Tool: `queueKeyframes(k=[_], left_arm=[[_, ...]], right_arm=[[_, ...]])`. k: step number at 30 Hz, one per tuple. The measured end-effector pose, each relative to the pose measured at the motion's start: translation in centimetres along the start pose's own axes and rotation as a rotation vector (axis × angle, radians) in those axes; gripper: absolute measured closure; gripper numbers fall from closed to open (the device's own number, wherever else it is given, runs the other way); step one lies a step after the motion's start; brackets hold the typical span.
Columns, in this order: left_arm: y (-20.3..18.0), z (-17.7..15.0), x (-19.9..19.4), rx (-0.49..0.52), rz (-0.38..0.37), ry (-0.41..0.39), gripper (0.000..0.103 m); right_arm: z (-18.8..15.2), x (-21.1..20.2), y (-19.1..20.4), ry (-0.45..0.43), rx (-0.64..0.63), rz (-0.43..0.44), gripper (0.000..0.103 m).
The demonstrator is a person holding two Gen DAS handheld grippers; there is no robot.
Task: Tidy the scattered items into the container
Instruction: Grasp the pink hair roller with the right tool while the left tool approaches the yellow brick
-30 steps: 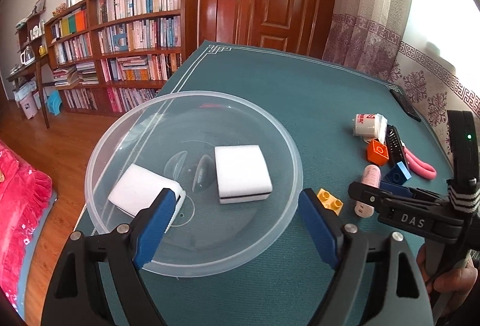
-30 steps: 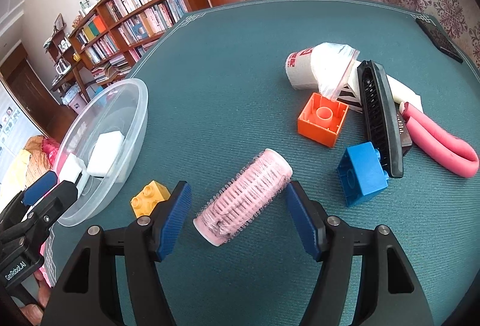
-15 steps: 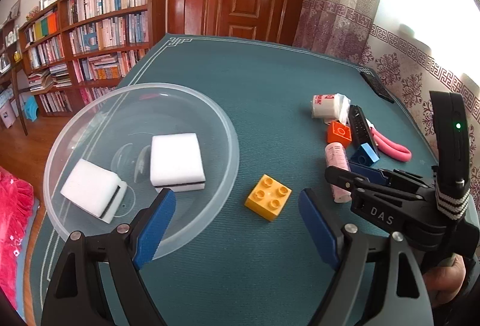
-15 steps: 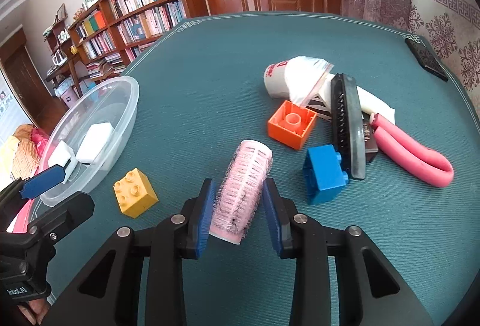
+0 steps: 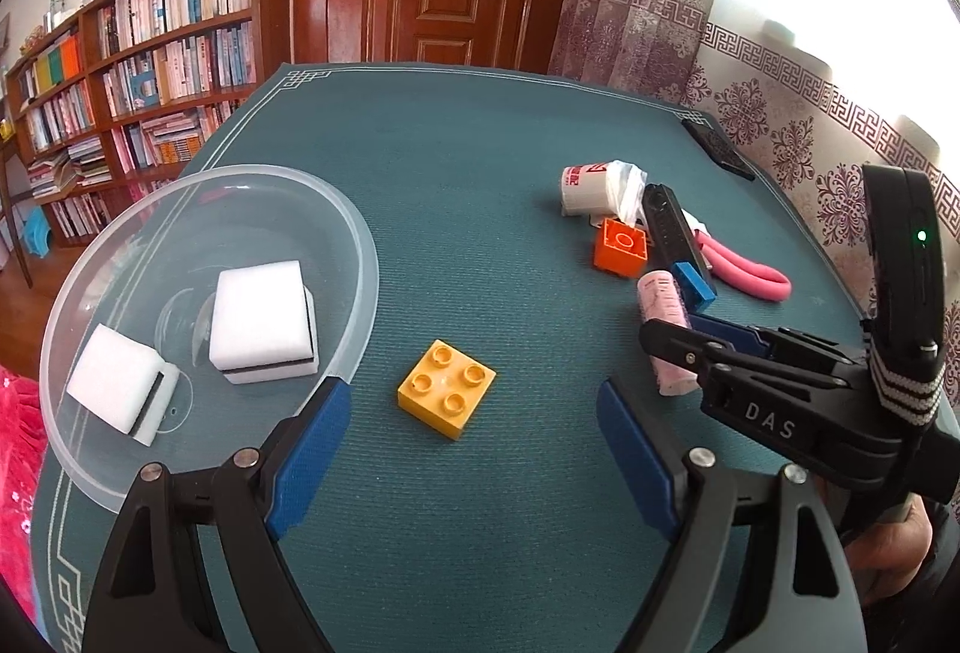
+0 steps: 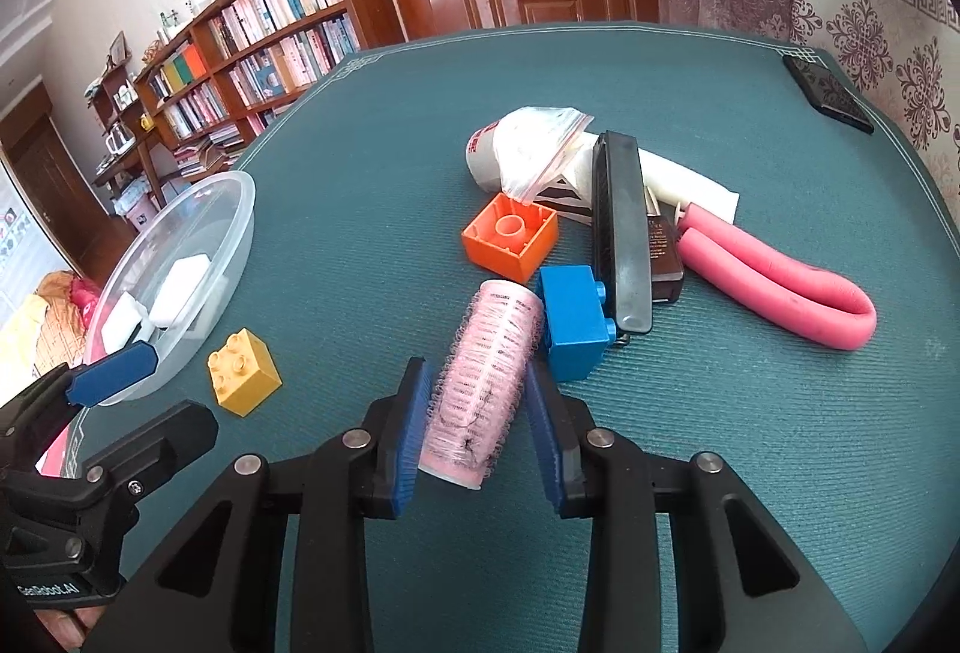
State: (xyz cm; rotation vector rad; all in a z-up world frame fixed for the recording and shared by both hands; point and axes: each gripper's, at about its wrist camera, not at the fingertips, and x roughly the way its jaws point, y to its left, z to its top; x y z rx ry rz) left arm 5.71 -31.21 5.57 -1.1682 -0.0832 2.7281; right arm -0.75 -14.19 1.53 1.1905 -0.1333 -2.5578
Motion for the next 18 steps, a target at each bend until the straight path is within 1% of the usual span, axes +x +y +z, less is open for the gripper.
queueKeyframes(k=[7,13,15,18], left_arm=[[0.2,-0.3,1.1,-0.023,-0.037,0.034,0.016],[1.0,-0.4,2.7,-0.049,-0.027,0.057,0.018],[0.7,-0.3,3.0,-0.034,-0.012,0.051,0.018],[0.5,0.0,3.3,-0.019,-0.011,0.045,0.018]], right_arm=[[-0.2,-0.3,-0.3,-0.002,-0.006,0.013,0.068],[-0.4,-0.2,-0.5,0.0,-0.001,0.027,0.068],[-0.4,-0.1,-0.5,0.002,0.001,0.029,0.068],[-0.3,-0.1,-0.6,0.002,0.002,0.033,0.068]])
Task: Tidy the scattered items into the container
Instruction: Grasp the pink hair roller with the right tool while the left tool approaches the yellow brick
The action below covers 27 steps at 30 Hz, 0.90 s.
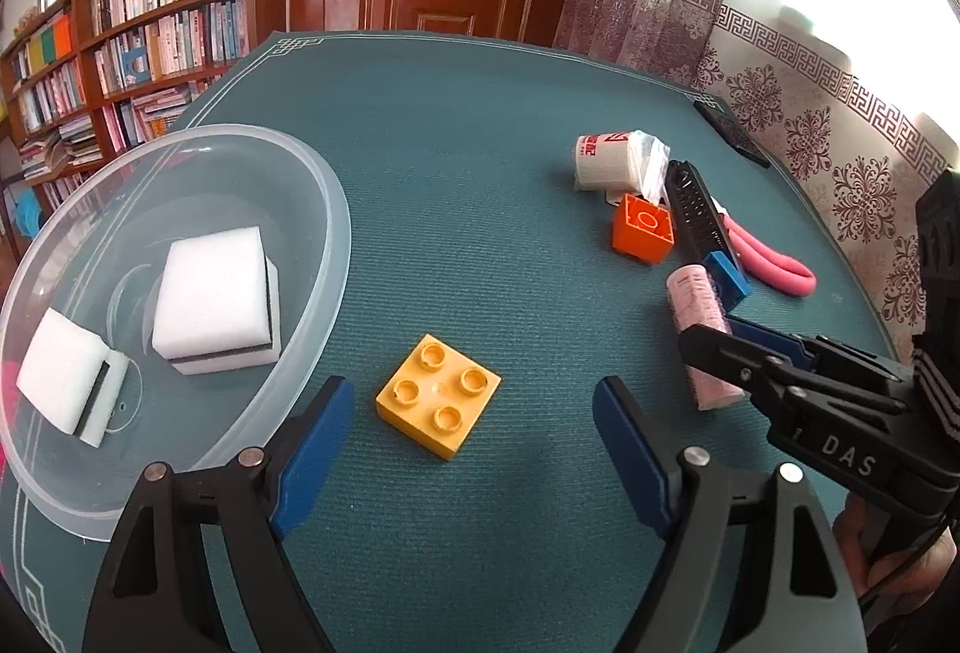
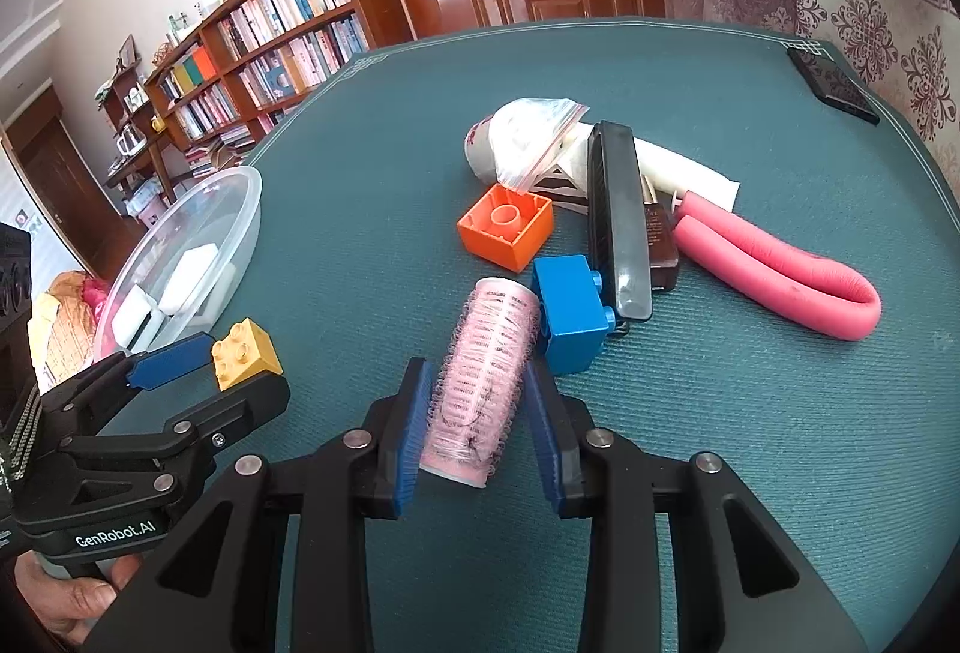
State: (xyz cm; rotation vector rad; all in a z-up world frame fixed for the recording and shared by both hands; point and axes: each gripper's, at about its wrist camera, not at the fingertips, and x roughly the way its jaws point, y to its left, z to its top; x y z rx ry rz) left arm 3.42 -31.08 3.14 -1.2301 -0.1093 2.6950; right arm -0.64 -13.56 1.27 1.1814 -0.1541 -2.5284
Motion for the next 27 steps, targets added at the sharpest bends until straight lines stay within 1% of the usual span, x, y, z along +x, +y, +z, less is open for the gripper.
queueKeyframes(k=[6,10,14,18,21,24,27], left_arm=[[-0.6,0.2,0.6,0.032,0.017,0.001,0.019],[-0.6,0.2,0.5,0.034,0.01,0.001,0.019],[-0.3,0.2,0.3,0.012,0.015,0.015,0.019],[0.2,-0.2,0.1,-0.036,-0.013,0.035,0.018],[0.0,-0.5,0.4,-0.042,0.006,0.039,0.018],[-0.2,-0.2,0.4,-0.057,0.005,0.028,0.018],[-0.6,0.0,0.8,-0.05,0.02,0.026,0.018]], right_arm=[[-0.1,-0.1,0.1,-0.001,0.003,0.004,0.068],[-0.3,-0.1,-0.1,0.001,0.002,0.002,0.068],[-0.4,-0.2,0.0,0.005,-0.012,-0.007,0.068],[-0.8,-0.5,-0.2,0.002,-0.033,-0.009,0.068],[-0.8,-0.7,-0.4,-0.004,-0.027,0.0,0.068],[-0.9,-0.8,-0.7,-0.006,-0.018,0.012,0.068],[-1.0,-0.9,-0.9,-0.008,-0.018,0.019,0.068]])
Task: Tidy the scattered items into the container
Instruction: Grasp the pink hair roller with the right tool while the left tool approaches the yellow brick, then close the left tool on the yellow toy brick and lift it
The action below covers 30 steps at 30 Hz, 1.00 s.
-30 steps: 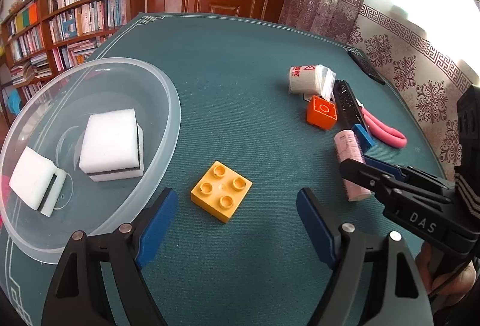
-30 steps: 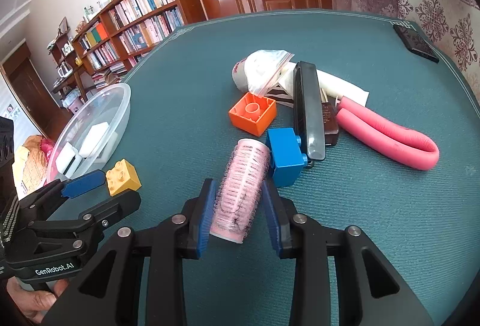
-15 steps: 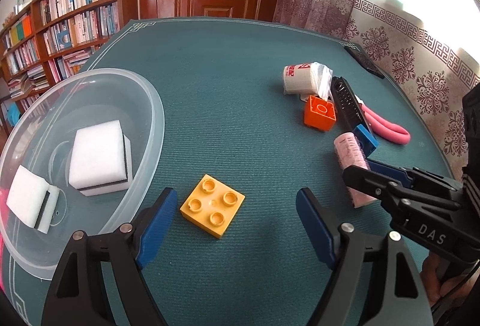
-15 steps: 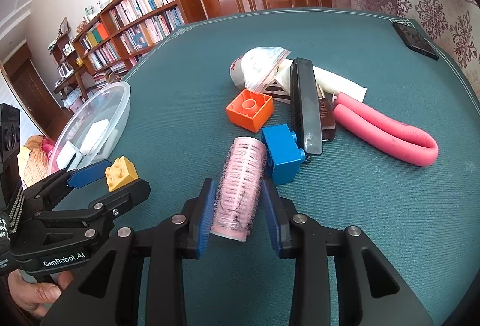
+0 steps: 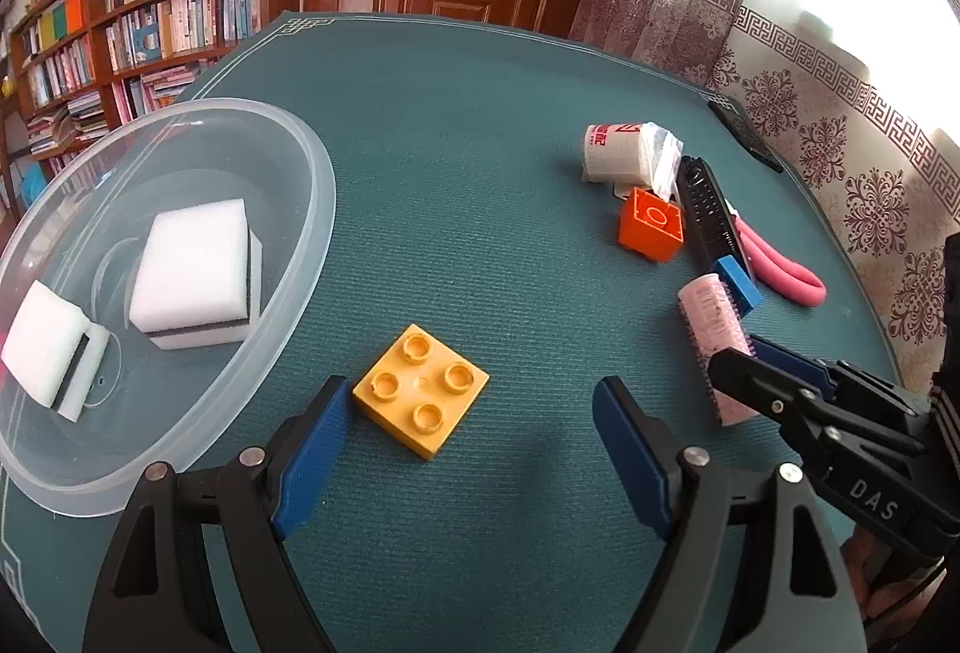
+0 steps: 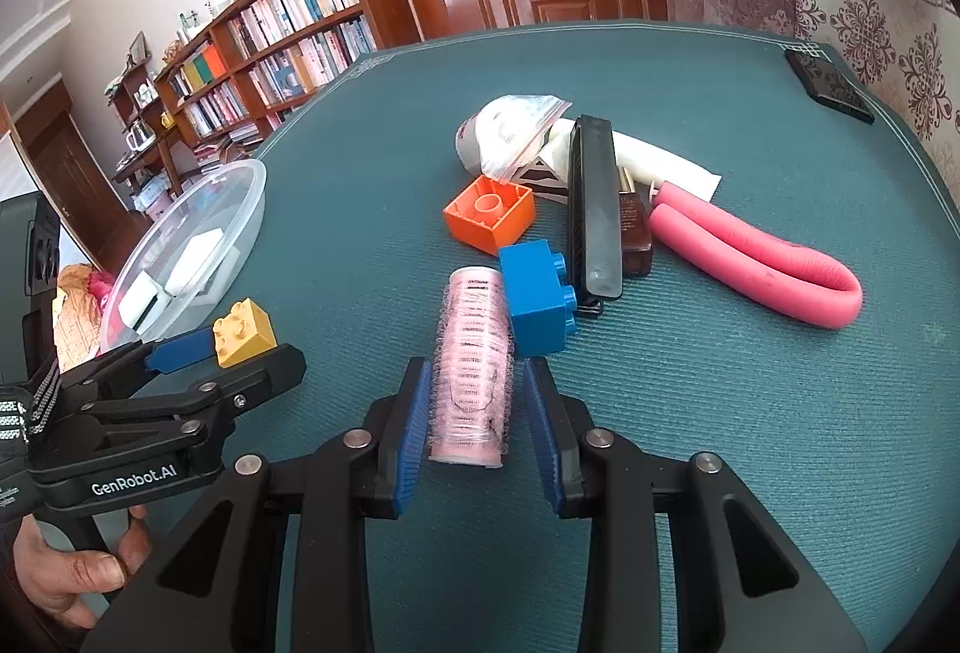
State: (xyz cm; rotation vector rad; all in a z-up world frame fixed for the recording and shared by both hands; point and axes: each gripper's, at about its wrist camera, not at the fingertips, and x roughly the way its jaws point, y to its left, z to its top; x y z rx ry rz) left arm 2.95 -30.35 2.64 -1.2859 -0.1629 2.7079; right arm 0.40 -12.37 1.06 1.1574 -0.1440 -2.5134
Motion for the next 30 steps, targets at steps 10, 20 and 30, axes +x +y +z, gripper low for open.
queueKeyframes(k=[10,20,30], left_arm=[[-1.0,0.6,0.9,0.037,0.039,0.0,0.036],[-1.7,0.1,0.4,0.08,0.019,-0.002,0.064],[-1.6,-0.7,-0.2,0.081,-0.002,-0.003,0.066]], right_arm=[[-0.4,-0.1,-0.2,0.001,0.008,0.015,0.068],[-0.4,-0.3,0.4,-0.006,-0.007,0.006,0.073],[-0.5,0.0,-0.1,0.012,0.042,0.009,0.073]])
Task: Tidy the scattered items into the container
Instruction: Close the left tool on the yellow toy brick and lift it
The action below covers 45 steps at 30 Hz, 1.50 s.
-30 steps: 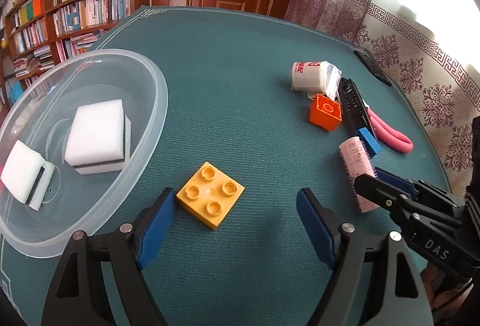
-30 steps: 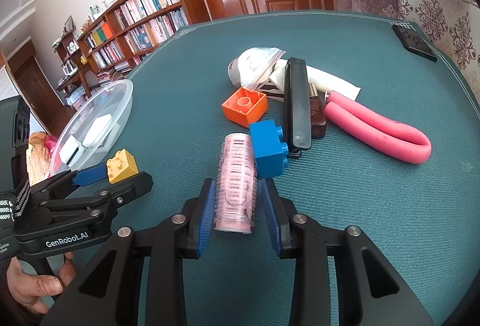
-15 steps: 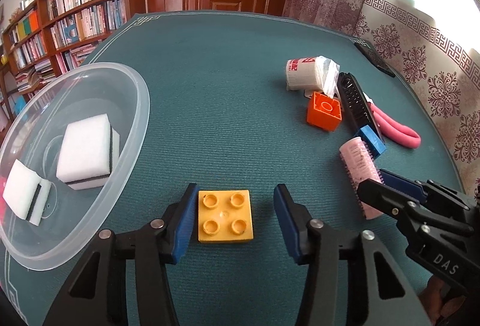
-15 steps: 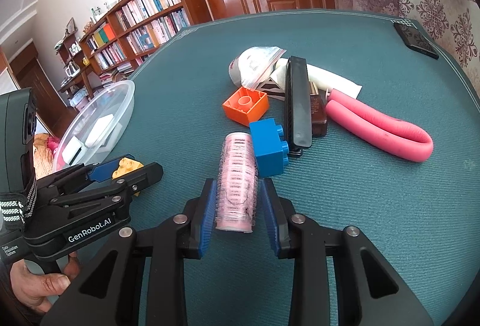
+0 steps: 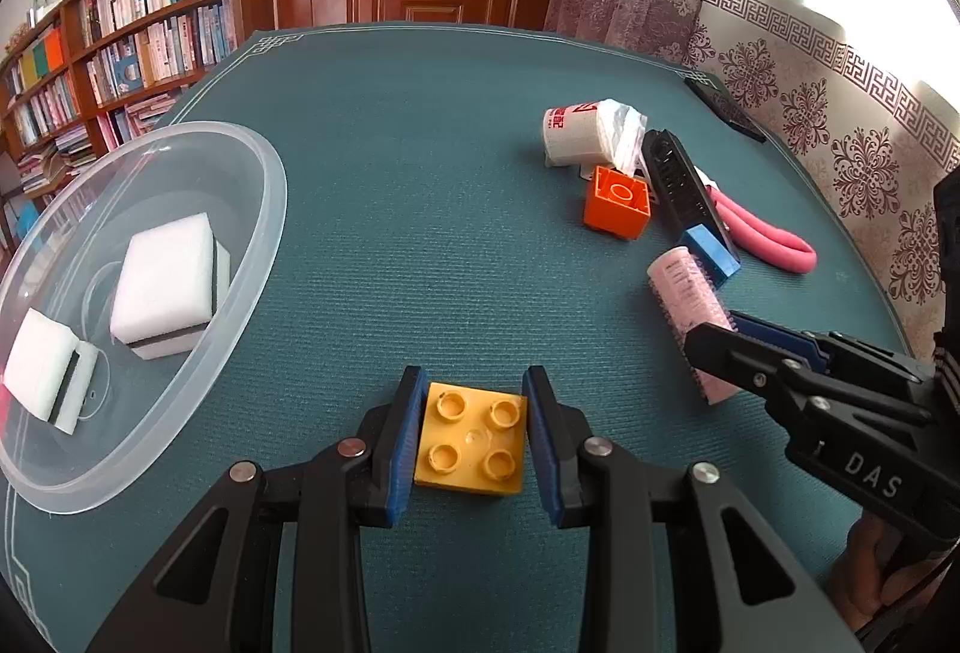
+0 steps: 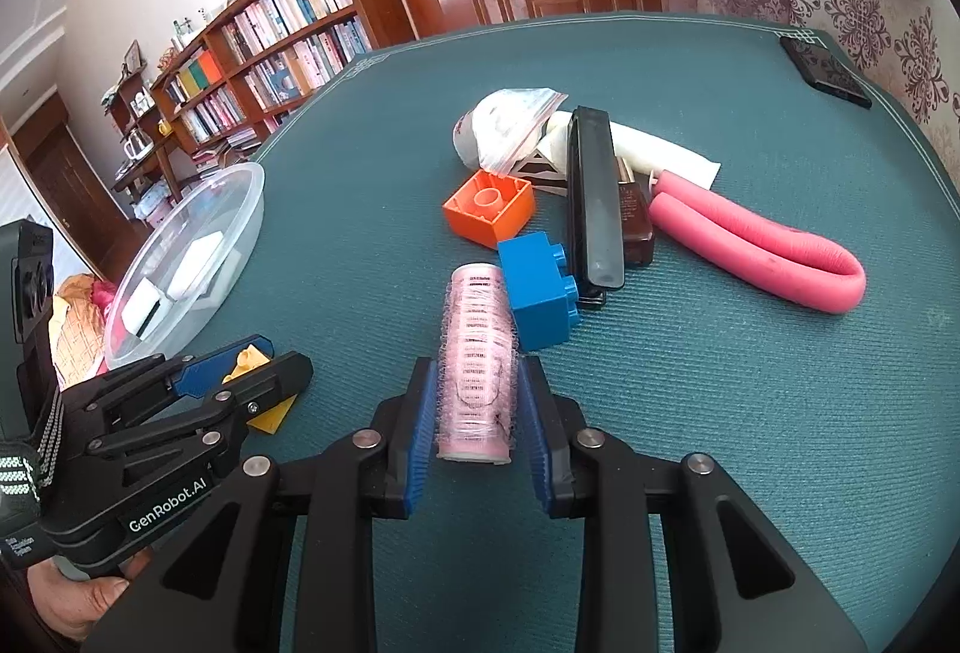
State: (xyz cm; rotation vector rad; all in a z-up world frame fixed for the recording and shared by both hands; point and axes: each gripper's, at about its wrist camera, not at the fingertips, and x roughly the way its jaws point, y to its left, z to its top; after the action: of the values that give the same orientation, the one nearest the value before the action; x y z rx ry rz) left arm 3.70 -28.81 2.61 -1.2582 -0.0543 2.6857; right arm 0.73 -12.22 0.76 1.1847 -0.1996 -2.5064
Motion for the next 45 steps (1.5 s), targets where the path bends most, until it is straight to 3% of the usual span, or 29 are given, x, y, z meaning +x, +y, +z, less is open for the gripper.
queueKeyframes(k=[11,18,23,32,38,45], left_arm=[[0.2,-0.5,-0.1,0.004,-0.026,-0.006,0.066],[0.5,-0.7,-0.6,-0.005,-0.061,-0.017,0.066],[1.1,-0.4,-1.6,-0.012,-0.074,-0.044,0.066],[4.6,0.5,-5.0,-0.059,-0.023,-0.145,0.066],[6.9,0.7,-6.2,-0.098,-0.01,-0.181,0.074],[6.4,0.5,-5.7,-0.097,-0.077,-0.157,0.074]], right_arm=[[0.1,0.7,0.7,0.028,0.001,-0.026,0.072],[-0.6,-0.1,0.6,0.027,0.037,0.036,0.073],[0.0,-1.4,2.0,-0.019,0.02,0.038,0.073],[1.0,-0.6,5.5,-0.021,-0.028,0.071,0.073],[1.3,-0.2,6.8,-0.023,-0.042,0.074,0.073],[1.0,-0.5,6.0,-0.024,-0.025,0.034,0.073]])
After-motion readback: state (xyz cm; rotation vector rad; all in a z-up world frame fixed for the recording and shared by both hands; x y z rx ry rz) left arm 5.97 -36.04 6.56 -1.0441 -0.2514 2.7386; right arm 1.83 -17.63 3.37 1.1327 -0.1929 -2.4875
